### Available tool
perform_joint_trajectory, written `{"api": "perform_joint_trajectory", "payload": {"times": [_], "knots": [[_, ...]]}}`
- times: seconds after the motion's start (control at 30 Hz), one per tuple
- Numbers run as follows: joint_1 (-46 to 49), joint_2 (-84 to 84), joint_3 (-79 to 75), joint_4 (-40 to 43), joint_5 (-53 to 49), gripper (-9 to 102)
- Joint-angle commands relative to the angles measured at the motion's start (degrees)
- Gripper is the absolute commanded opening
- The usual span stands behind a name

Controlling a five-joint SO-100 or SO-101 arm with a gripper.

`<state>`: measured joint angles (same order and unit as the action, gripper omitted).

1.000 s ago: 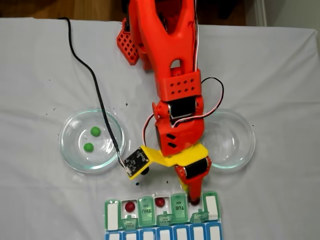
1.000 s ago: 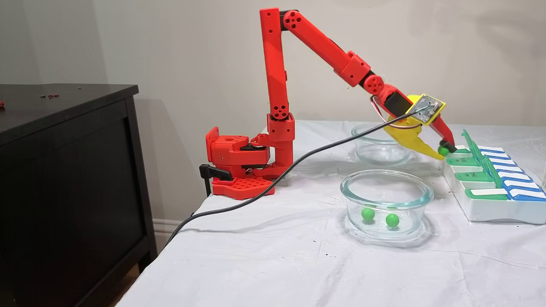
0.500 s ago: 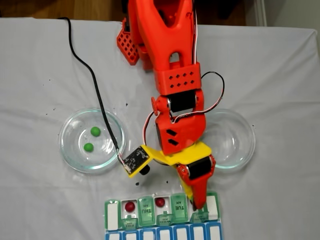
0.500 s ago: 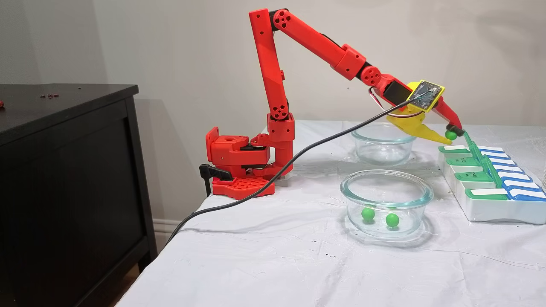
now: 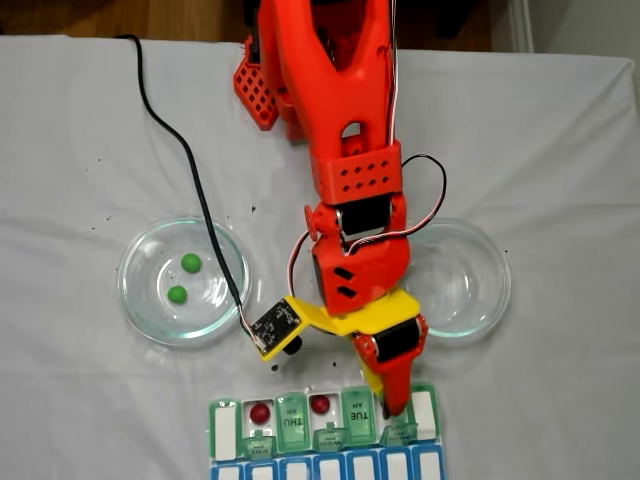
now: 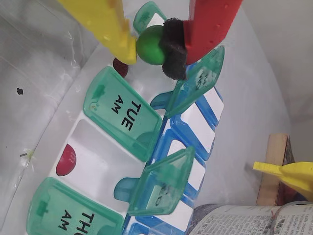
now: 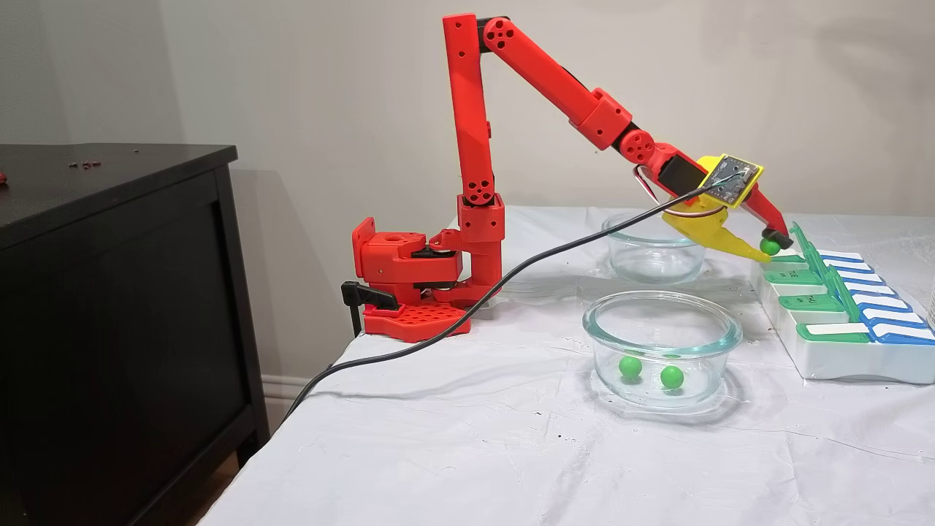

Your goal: Sort medicines into box.

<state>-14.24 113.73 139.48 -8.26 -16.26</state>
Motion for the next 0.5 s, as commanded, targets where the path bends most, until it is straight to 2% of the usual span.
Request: {"api": "perform_joint_trajectory", "payload": {"times": [0.0,0.13,0.33,0.47], "knots": [[-0.4,0.4,-4.0,-3.1,-1.1,0],[-0.1,0.0,-4.0,-3.8,-1.0,1],[-0.3,0.9,-3.2,-3.3,-0.4,16],[-0.5,1.3,-3.0,-2.2,-0.5,17]]}}
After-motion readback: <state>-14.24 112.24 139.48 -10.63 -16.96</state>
